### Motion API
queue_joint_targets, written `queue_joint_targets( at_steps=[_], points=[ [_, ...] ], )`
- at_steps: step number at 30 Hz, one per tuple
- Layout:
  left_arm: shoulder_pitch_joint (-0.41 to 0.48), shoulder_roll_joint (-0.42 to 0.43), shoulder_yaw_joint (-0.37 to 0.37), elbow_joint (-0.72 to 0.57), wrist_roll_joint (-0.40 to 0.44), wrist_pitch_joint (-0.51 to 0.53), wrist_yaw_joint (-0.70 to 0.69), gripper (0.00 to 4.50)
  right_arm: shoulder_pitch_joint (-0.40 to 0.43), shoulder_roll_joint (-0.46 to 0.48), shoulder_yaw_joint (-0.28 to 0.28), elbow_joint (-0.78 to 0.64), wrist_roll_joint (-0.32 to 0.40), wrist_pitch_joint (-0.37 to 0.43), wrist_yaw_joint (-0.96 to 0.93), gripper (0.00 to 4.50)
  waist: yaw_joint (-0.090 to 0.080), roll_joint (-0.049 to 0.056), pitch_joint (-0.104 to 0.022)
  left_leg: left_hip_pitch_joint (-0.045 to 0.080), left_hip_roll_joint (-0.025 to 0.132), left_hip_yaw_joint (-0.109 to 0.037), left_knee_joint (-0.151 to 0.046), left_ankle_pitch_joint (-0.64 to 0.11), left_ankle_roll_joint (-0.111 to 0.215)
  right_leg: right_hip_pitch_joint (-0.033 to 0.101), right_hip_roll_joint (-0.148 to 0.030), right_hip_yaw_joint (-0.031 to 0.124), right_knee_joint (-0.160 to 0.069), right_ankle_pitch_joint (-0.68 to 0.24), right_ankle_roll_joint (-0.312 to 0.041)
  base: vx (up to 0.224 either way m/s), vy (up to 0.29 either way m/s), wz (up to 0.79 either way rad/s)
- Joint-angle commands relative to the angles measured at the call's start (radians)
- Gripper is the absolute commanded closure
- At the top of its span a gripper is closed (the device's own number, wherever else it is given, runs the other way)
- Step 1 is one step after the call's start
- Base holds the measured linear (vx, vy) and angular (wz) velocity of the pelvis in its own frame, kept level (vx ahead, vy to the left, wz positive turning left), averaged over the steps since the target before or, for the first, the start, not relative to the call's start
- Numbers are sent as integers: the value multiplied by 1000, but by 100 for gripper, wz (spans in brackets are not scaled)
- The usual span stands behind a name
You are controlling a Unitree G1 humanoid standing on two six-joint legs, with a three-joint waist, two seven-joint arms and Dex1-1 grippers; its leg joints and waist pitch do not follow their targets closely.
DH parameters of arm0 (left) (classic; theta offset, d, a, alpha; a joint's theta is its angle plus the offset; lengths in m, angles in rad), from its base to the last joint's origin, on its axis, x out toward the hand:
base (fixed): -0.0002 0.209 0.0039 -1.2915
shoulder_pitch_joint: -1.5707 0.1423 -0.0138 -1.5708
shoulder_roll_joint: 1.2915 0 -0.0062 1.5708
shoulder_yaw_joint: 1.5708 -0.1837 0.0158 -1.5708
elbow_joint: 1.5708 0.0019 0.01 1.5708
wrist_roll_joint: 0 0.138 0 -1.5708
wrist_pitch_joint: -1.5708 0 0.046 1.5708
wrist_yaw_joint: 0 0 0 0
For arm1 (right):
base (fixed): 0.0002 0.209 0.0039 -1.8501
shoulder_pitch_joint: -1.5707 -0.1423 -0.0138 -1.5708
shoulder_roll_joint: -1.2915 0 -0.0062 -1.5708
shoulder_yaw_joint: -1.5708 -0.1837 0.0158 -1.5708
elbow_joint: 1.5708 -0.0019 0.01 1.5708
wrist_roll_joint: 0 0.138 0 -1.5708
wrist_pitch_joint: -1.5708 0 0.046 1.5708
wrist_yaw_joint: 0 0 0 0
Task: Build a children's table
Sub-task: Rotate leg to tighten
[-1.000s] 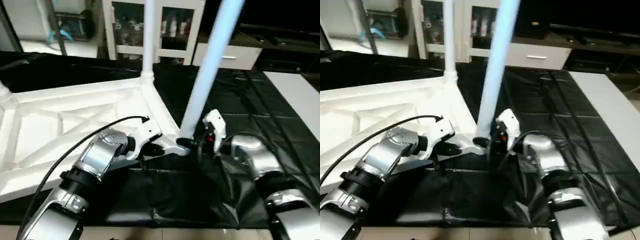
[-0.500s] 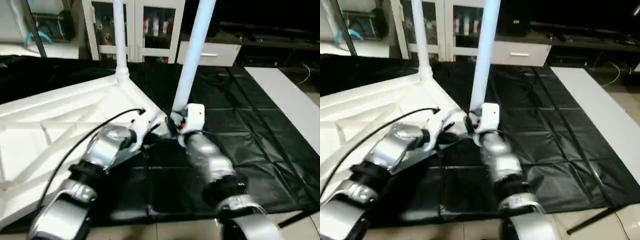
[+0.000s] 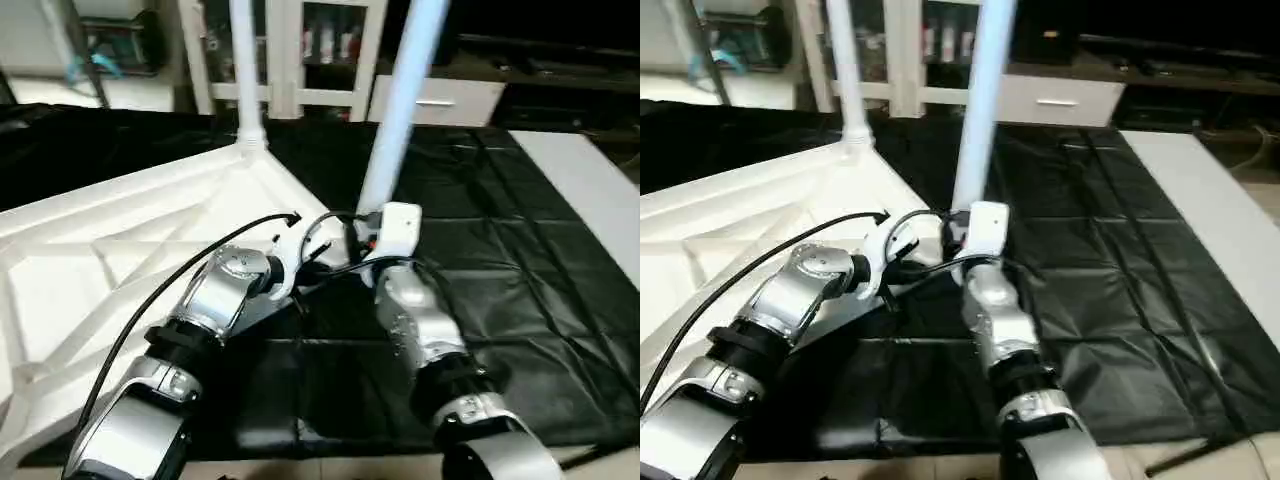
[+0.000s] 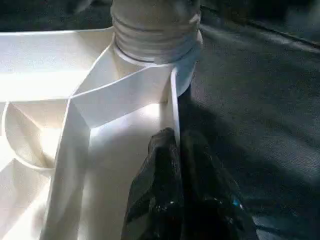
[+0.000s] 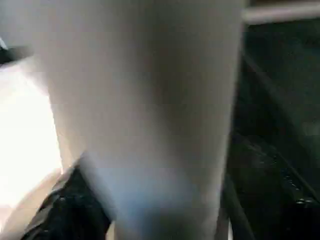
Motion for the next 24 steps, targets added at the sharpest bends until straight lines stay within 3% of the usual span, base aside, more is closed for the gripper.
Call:
queue_joint_targets(
  at_steps=[1,2,3,4,6,7,8,9,10,11,14,16,17,23,24],
  points=[
    [33,7,-51,25,4,11,-53,450,18,-41,-26,-73,19,19,27,91,-1,13,-64,9,30,5,-60,-221,15,46,-47,55,-47,-132,-187,0,0,0],
    [35,12,-53,26,2,8,-56,450,50,-105,-2,-140,68,98,185,84,4,13,-66,3,30,3,-60,-191,20,55,-50,54,-42,-111,-189,0,0,0],
    [36,12,-53,25,1,8,-57,450,55,-116,3,-151,76,112,214,79,14,11,-67,7,32,2,-58,-179,34,59,-48,53,-39,-89,-192,0,0,0],
    [38,16,-57,23,0,9,-66,450,77,-184,44,-182,80,146,349,72,14,12,-65,5,30,4,-58,-179,41,60,-45,53,-41,-87,-194,0,0,0],
    [40,19,-60,20,0,11,-76,450,90,-237,83,-195,65,155,444,61,17,9,-61,0,31,3,-59,-201,46,63,-50,52,-49,-143,-191,0,0,0],
    [40,21,-61,18,0,11,-82,450,95,-257,90,-201,75,176,488,48,18,9,-60,0,31,3,-60,-214,41,62,-52,52,-53,-178,-188,0,0,0],
    [42,25,-65,15,1,10,-98,450,106,-308,117,-205,77,183,587,40,16,16,-58,2,31,1,-61,-253,32,61,-54,51,-61,-248,-180,0,0,0],
    [43,28,-69,13,1,10,-111,450,115,-349,139,-211,73,180,660,36,16,11,-55,5,32,1,-62,-288,28,58,-55,50,-71,-319,-165,0,0,0],
    [43,28,-69,13,1,10,-111,450,115,-349,139,-211,73,180,660,28,16,11,-55,5,32,1,-62,-288,28,58,-55,50,-71,-319,-165,0,0,0],
    [43,32,-75,14,3,6,-122,450,123,-392,160,-212,70,183,739,18,18,13,-55,6,34,-4,-62,-316,25,58,-56,49,-77,-374,-152,0,0,0],
    [43,41,-94,8,0,6,-152,450,134,-508,194,-200,87,179,961,8,18,13,-57,4,37,-5,-60,-316,32,59,-54,48,-74,-345,-168,0,0,0],
    [47,50,-106,-14,-7,13,-185,450,122,-528,198,-172,82,167,1002,8,19,10,-59,5,37,-4,-57,-302,39,58,-55,49,-69,-317,-184,0,0,0],
    [58,66,-125,-41,-15,10,-237,450,111,-539,203,-151,78,157,1037,8,18,7,-58,-1,35,-3,-57,-280,48,60,-56,47,-67,-306,-198,0,0,0],
    [94,107,-154,-109,-21,36,-311,450,91,-555,207,-142,87,135,1108,8,24,10,-59,6,41,-1,-54,-255,48,55,-56,47,-60,-284,-224,0,0,0],
    [98,109,-152,-115,-21,38,-310,450,88,-558,211,-139,87,127,1127,8,28,4,-59,7,42,-1,-54,-262,47,55,-58,46,-60,-294,-221,0,0,0]
  ],
)
